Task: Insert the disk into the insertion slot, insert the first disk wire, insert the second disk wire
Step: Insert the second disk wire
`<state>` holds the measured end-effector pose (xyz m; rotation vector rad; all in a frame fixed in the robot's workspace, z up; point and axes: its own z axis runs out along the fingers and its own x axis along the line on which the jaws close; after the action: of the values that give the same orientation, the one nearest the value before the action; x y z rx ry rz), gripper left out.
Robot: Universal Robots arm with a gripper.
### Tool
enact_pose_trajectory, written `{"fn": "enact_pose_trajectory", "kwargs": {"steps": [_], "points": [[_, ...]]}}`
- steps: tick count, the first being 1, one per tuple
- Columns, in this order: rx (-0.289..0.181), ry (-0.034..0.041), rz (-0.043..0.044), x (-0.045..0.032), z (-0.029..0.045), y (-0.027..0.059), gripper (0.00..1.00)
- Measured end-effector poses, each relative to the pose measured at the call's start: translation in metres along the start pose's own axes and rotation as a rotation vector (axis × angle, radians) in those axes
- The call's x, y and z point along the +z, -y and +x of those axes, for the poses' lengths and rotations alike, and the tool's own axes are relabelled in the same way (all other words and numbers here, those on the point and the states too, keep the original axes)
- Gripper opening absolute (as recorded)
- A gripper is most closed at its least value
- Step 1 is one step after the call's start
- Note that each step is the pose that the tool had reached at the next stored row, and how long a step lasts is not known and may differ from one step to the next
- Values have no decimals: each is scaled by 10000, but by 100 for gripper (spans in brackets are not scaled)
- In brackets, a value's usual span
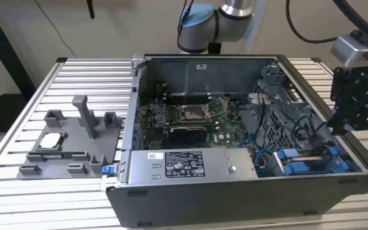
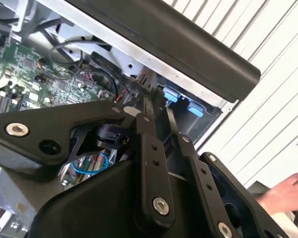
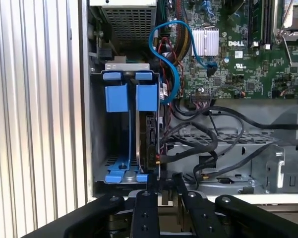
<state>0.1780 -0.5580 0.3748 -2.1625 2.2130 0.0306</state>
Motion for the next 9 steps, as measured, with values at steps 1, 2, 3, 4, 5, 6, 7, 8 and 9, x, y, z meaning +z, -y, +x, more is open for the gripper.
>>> {"fn": "enact_pose_trajectory", "kwargs": {"steps": [1, 2, 3, 4, 5, 6, 7, 8, 9], "points": [[1, 86, -2, 6, 9, 13, 27], [3, 151, -4, 15, 17, 21, 27], [5, 226, -5, 22, 22, 28, 27], [6, 333, -7, 27, 25, 33, 27], [13, 458, -10, 31, 28, 36, 27], [24, 589, -12, 35, 31, 37, 27], [39, 723, -14, 38, 32, 38, 27], [57, 871, -17, 40, 33, 38, 27], [78, 1029, -19, 42, 33, 38, 25]]}}
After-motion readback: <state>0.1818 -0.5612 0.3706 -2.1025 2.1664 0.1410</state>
